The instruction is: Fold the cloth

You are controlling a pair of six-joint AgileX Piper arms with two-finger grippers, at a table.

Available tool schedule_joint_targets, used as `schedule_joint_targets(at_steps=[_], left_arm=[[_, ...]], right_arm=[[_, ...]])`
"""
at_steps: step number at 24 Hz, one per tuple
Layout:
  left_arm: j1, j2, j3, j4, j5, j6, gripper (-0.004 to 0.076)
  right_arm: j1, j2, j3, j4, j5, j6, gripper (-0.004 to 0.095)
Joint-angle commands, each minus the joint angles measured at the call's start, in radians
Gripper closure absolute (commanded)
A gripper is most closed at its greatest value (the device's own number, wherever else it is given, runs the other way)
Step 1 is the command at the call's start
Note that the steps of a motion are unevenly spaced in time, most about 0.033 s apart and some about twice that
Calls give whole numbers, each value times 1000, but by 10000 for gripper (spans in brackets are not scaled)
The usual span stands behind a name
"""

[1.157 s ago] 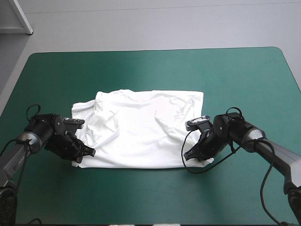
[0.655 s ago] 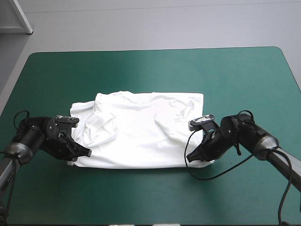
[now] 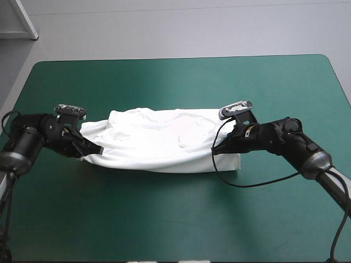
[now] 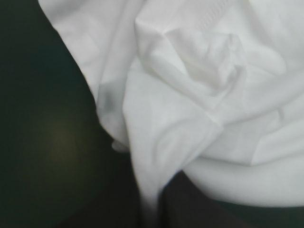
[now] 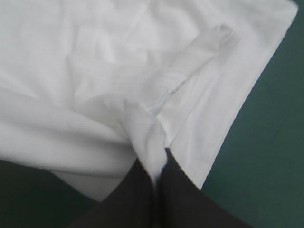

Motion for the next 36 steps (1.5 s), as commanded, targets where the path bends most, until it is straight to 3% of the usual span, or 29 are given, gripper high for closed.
schedule_joint_targets(at_steps=[1, 8, 14, 18, 20, 21, 23, 24, 25, 26, 28, 36], left_arm=[[-1, 75, -140, -9, -34, -2, 705], [-1, 248, -356, -23, -25, -2, 705], [-1, 364, -470, 48, -48, -25, 705], [-1, 387, -470, 139, -121, -43, 705], [-1, 393, -470, 142, -194, -40, 690], [-1, 393, -470, 142, -217, -40, 671], [-1, 393, -470, 142, -277, -40, 559], [-1, 393, -470, 142, -309, -40, 445], [-1, 393, -470, 142, -323, -45, 383], [-1, 395, -470, 153, -340, -47, 273], [-1, 399, -470, 163, -343, -63, 184], [-3, 400, -532, 145, -282, -90, 160]], right_arm=[[0, 13, -88, -69, -108, 38, 925], [-17, 147, -256, -243, -157, 158, 925], [-93, 302, -428, -248, -161, 161, 925], [-102, 387, -490, -179, -161, 66, 919], [-102, 417, -507, -66, -161, -18, 784], [-102, 421, -509, -38, -163, -39, 697], [-102, 425, -509, -23, -193, -45, 484], [-102, 426, -509, -21, -217, -40, 365], [-102, 426, -509, -21, -234, -35, 332], [-102, 426, -509, -20, -251, -22, 318], [-102, 424, -514, -20, -252, 4, 318], [-102, 328, -510, -15, -134, 90, 318]])
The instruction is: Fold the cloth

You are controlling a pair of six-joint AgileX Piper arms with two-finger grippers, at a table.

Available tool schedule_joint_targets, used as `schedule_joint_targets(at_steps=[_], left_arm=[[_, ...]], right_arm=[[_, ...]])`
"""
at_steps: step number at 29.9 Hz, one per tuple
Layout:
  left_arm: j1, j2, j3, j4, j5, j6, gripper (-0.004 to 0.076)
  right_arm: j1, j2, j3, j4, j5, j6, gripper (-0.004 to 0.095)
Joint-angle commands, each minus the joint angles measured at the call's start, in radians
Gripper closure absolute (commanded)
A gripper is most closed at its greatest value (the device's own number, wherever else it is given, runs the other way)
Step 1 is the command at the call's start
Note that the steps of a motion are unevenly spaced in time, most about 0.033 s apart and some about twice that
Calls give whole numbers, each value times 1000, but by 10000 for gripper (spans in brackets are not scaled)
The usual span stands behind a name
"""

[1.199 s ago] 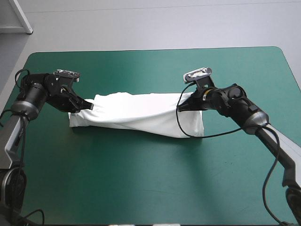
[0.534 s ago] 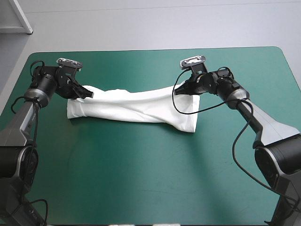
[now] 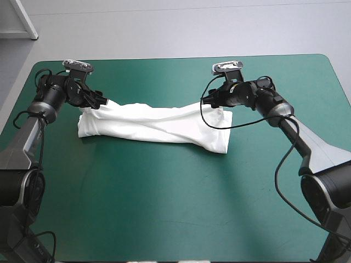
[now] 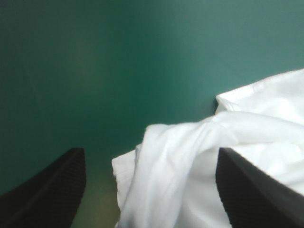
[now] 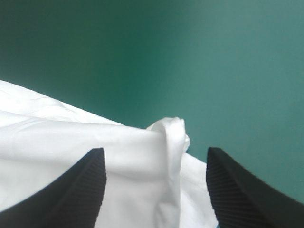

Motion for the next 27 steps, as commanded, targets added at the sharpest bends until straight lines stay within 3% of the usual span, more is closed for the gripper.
schedule_joint_targets(at_steps=[1, 5, 8, 12, 15, 18, 27], left_arm=[[-3, -53, -93, -34, -1, -15, 160], [-5, -77, -171, -57, 83, -15, 168], [-10, -102, -218, -109, 193, -11, 221], [-41, -126, -221, -209, 319, 19, 392], [-90, -126, -211, -259, 401, 64, 552], [-155, -126, -177, -300, 407, 85, 707], [-307, -114, -77, -295, 223, 60, 705]], right_arm=[[-9, -131, -28, 3, -9, 25, 318], [-9, -216, -28, 3, 28, 25, 318], [-9, -262, -28, -16, 93, 25, 318], [-9, -308, 4, -50, 192, 25, 318], [-9, -352, 71, -50, 196, 25, 318], [-9, -406, 170, -50, 160, 33, 318], [-9, -522, 479, -46, 67, 80, 318]])
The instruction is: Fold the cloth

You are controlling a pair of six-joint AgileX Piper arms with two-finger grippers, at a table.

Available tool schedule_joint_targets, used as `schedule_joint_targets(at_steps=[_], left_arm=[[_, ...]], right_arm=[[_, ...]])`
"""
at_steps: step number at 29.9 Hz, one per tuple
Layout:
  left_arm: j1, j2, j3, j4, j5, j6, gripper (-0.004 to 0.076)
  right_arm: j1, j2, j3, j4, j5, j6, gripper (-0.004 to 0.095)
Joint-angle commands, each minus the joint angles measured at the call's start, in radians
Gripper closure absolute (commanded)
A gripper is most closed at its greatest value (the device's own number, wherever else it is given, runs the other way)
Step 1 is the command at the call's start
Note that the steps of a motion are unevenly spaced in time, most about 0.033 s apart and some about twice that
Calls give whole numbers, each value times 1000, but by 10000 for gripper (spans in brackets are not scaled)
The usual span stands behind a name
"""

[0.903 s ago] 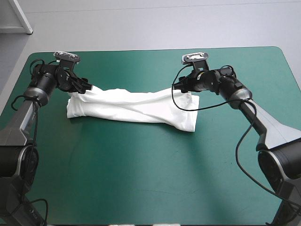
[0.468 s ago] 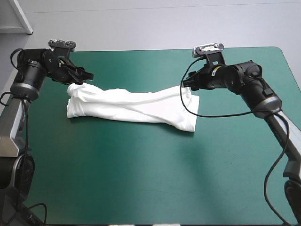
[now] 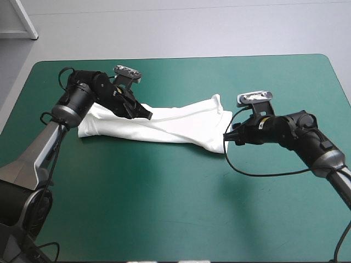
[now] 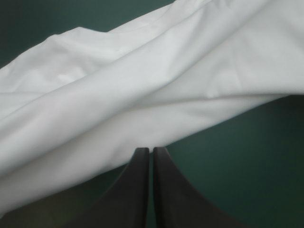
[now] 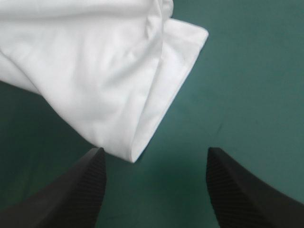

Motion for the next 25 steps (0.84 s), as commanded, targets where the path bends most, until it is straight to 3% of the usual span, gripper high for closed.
schedule_joint_targets(at_steps=[1, 9, 14, 17, 20, 25], left_arm=[[-25, -31, -7, -29, -92, -29, 705], [-25, 71, -7, -72, -78, -19, 705], [-25, 138, -7, -60, -144, 6, 705], [-25, 170, -7, -42, -215, 4, 705], [-25, 193, -7, -42, -272, 3, 705], [-25, 214, -7, -42, -297, 3, 705]], right_arm=[[-9, -62, 56, -1, -78, 18, 318], [-9, -75, 120, 5, -139, 48, 318], [-23, -67, 120, 97, -237, 60, 318], [-76, -46, 120, 230, -251, -25, 318], [-156, -16, 120, 452, -236, -185, 318], [-244, 58, 120, 739, -204, -418, 318]])
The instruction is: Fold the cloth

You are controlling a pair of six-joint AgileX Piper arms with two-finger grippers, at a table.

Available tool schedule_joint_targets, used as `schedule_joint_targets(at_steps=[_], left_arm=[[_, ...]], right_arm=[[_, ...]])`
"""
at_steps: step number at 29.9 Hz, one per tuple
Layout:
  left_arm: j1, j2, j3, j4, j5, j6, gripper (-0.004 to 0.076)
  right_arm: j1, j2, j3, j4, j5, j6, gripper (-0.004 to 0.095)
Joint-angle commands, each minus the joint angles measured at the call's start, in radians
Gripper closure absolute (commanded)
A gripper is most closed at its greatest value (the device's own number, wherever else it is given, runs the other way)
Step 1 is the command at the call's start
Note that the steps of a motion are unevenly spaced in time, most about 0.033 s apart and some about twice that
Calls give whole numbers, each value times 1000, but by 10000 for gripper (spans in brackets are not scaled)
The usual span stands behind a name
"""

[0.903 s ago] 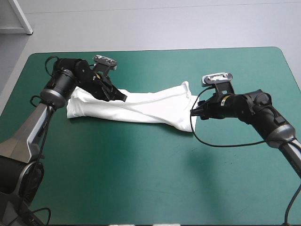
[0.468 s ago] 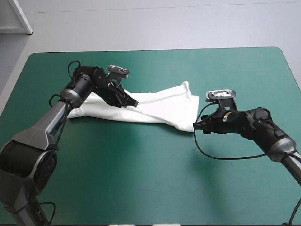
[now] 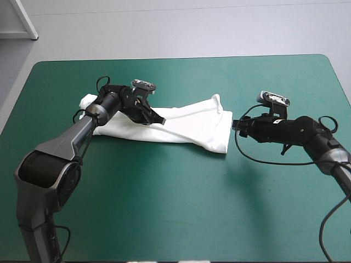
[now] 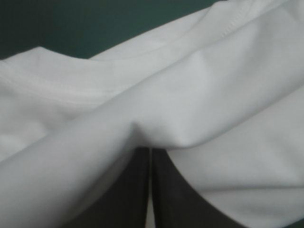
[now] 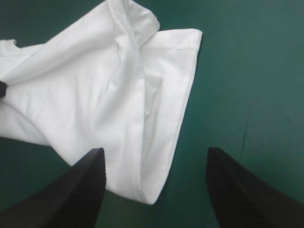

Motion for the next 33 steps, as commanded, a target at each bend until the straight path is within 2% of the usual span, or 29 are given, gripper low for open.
schedule_joint_targets(at_steps=[1, 17, 29, 33], left_arm=[[-7, -47, -22, -15, -47, -2, 705], [-7, -37, -22, -29, -10, -2, 705], [-7, -37, -22, -29, -14, -2, 705], [-7, -37, -22, -29, -16, -2, 705]], right_arm=[[-44, 22, -22, 197, -21, -144, 318], [-57, 301, -22, 585, 99, -420, 318], [-49, 340, -22, 628, 135, -446, 318], [-6, 340, -22, 635, 98, -452, 318]])
